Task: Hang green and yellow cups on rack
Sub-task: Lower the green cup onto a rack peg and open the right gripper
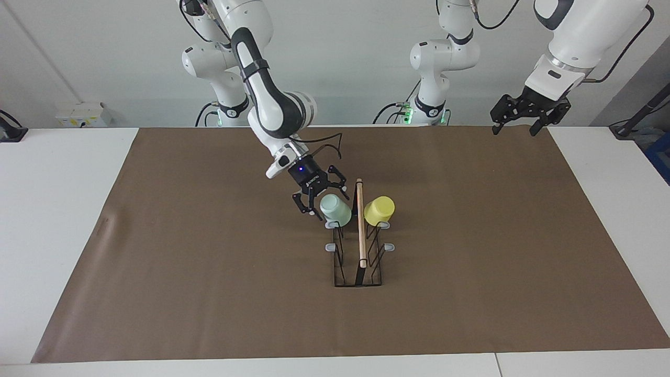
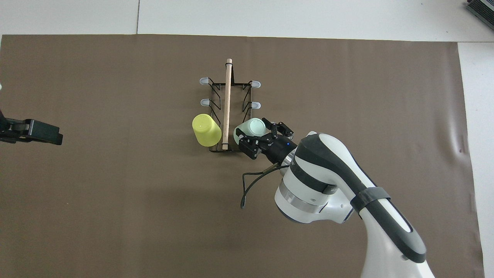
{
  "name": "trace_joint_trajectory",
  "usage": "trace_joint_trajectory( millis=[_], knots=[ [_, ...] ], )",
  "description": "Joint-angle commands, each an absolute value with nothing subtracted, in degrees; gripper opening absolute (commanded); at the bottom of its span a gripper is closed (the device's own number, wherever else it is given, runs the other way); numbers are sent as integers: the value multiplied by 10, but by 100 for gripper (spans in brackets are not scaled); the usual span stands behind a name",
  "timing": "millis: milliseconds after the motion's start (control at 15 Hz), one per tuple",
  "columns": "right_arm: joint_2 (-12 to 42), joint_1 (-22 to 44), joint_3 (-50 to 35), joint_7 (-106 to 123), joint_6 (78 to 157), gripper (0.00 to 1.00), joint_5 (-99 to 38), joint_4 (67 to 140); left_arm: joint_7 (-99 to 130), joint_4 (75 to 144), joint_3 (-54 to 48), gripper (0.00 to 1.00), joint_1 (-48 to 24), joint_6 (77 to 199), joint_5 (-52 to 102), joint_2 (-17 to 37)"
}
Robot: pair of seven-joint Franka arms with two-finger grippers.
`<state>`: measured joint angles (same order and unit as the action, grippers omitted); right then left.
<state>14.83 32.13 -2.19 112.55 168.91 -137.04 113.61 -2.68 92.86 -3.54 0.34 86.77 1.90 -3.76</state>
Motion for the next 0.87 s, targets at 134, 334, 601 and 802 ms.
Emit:
trace_joint_trajectory(
  millis=[134,334,601,802],
  knots=[
    [139,294,-25,1133,1688,100,-1348,1121,-33,931,-41,100,11,859,21,-42],
    [139,280,-25,1133,1686,100,-1306,1110,-33,931,-41,100,11,859,21,-42],
    [141,260,-25,1125,1683,100,-1208,1100,-33,931,-41,100,11,859,21,-42],
    [145,250,-25,1127,1680,100,-1144,1106,-33,931,-41,100,11,859,21,-42]
  ],
)
